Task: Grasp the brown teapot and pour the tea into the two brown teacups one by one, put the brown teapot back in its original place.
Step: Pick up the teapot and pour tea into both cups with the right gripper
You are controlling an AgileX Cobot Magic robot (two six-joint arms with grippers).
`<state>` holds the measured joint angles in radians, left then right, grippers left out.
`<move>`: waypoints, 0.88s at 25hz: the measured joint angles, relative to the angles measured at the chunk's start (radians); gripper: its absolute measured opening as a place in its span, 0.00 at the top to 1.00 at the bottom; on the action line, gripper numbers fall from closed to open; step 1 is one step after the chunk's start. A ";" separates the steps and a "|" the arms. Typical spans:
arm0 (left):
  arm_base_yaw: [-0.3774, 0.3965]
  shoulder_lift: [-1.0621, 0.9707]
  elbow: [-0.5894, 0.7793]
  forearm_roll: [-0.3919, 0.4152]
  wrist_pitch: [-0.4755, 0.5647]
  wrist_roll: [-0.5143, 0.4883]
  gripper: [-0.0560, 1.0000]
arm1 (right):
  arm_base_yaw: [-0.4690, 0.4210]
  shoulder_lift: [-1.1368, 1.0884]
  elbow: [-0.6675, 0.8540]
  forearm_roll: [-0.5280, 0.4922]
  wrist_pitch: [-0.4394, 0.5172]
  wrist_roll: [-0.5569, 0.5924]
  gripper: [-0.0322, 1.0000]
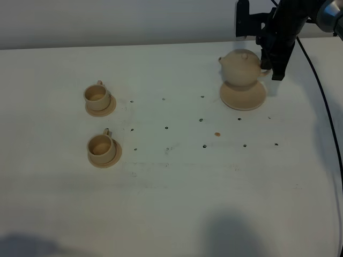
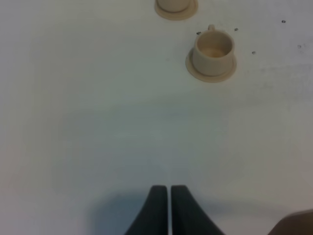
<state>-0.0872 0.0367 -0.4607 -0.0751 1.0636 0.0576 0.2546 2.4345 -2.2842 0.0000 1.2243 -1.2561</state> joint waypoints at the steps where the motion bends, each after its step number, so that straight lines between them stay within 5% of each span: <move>1: 0.000 0.000 0.000 0.000 0.000 0.000 0.96 | 0.000 0.000 -0.003 0.000 0.001 0.009 0.86; 7: 0.000 0.000 0.000 0.000 0.000 0.000 0.96 | 0.006 0.000 -0.004 -0.015 0.006 0.167 0.86; 13: 0.000 0.000 0.000 0.000 0.000 0.000 0.96 | 0.084 0.000 -0.004 -0.196 0.006 0.401 0.86; 22: 0.000 0.000 0.000 0.000 0.000 0.000 0.96 | 0.205 -0.041 -0.007 -0.175 0.008 0.464 0.86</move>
<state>-0.0872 0.0367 -0.4607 -0.0751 1.0636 0.0576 0.4597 2.3934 -2.2912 -0.1754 1.2325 -0.7926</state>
